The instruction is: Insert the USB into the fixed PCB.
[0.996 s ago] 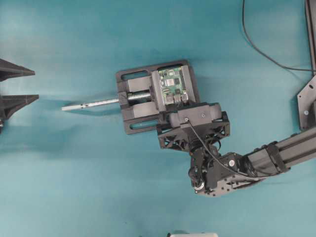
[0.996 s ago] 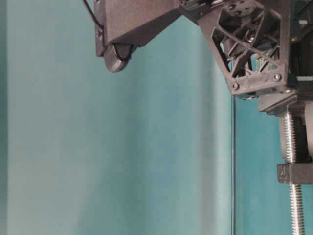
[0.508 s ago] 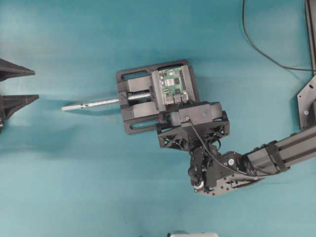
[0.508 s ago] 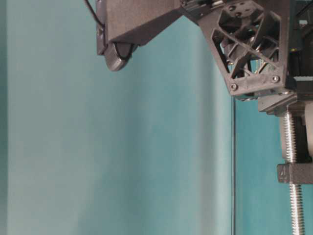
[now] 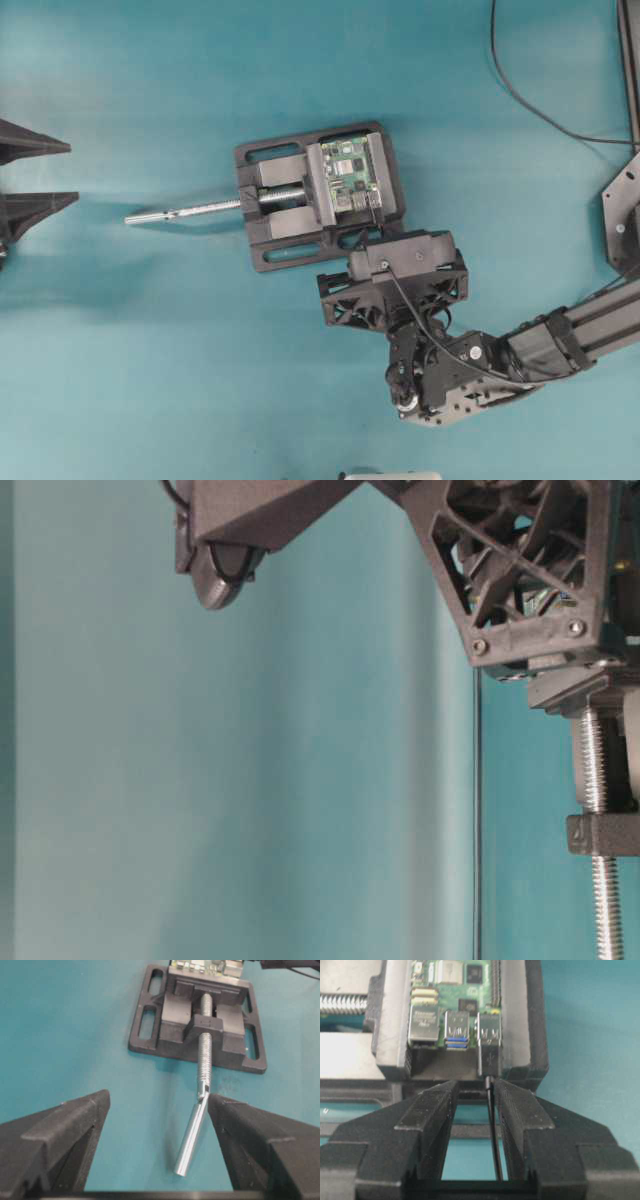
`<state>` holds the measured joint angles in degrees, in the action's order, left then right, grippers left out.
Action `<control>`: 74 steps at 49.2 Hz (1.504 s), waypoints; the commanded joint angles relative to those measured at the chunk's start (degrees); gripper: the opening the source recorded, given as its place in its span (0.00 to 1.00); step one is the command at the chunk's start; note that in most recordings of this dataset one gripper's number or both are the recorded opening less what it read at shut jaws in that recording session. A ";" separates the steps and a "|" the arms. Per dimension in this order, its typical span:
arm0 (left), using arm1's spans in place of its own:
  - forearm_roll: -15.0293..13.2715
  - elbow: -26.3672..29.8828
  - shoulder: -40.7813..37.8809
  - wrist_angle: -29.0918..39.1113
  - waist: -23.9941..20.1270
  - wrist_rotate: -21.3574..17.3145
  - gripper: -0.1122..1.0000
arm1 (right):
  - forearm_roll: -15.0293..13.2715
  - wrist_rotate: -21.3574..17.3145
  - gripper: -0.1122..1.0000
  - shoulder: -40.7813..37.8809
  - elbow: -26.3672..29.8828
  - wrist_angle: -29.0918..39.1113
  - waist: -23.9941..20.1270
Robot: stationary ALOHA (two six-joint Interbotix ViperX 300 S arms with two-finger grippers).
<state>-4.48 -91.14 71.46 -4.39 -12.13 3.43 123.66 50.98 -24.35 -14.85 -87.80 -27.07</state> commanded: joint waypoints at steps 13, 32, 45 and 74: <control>0.18 0.62 -0.53 -0.26 0.00 0.18 0.95 | -0.70 2.29 0.46 5.54 -2.46 4.31 0.00; 0.18 0.62 -0.44 -0.26 -0.09 0.18 0.95 | -6.50 7.38 0.49 18.46 -13.62 8.61 -0.79; 0.18 0.70 -0.44 -0.26 -0.09 0.18 0.95 | -15.21 9.14 0.49 31.38 -26.72 16.61 0.62; 0.26 0.70 -0.44 -0.26 -0.09 0.18 0.95 | -48.34 12.83 0.48 63.28 -55.28 66.80 37.00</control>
<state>-4.48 -91.14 71.46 -4.39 -12.13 3.43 78.31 63.02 35.68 -68.73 -25.84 5.54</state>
